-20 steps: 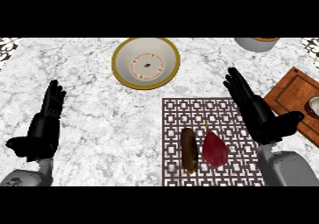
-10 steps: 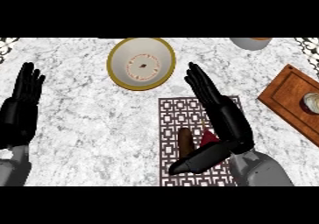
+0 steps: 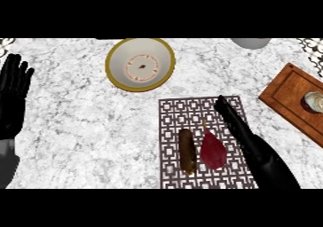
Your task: Pick the pear from the placemat and place it in the bowl
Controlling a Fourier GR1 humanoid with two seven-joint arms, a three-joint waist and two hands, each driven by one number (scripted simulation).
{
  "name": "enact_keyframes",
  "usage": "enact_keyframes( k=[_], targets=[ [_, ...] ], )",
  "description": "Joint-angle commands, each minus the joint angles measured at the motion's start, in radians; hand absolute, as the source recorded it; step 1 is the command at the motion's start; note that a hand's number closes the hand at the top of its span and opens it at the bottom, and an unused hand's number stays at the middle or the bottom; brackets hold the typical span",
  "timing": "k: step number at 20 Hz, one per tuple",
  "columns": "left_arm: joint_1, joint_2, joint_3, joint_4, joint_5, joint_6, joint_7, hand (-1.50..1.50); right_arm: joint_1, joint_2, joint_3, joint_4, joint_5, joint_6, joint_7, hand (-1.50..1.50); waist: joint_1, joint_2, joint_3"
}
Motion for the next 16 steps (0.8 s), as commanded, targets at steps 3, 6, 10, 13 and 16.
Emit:
enact_keyframes(
  k=[3, 6, 10, 13, 16],
  targets=[
    [-0.021, 0.003, 0.026, 0.014, 0.021, -0.028, 0.018, 0.0, -0.026, -0.235, -0.197, -0.167, -0.028, 0.112, 0.257, -1.5, 0.001, 0.003, -0.001],
    [-0.004, -0.002, 0.022, 0.038, -0.002, -0.031, -0.016, 0.0, -0.036, -0.352, -0.244, -0.208, -0.09, 0.215, 0.39, -1.5, 0.0, 0.004, -0.002],
    [-0.019, 0.001, 0.031, 0.034, 0.013, -0.047, -0.002, 0.0, -0.061, -0.513, -0.293, -0.155, -0.194, 0.41, 0.422, -1.5, 0.013, 0.005, -0.001],
    [-0.043, 0.006, 0.023, 0.014, -0.009, -0.027, 0.032, 0.0, -0.044, -0.599, -0.352, -0.197, -0.323, 0.532, 0.442, -1.5, 0.002, 0.002, 0.001],
    [0.022, -0.028, 0.013, -0.031, -0.007, -0.036, -0.002, 0.0, -0.119, -0.63, -0.314, -0.088, -0.303, 0.623, 0.441, -1.5, 0.034, 0.005, 0.0]
  ],
)
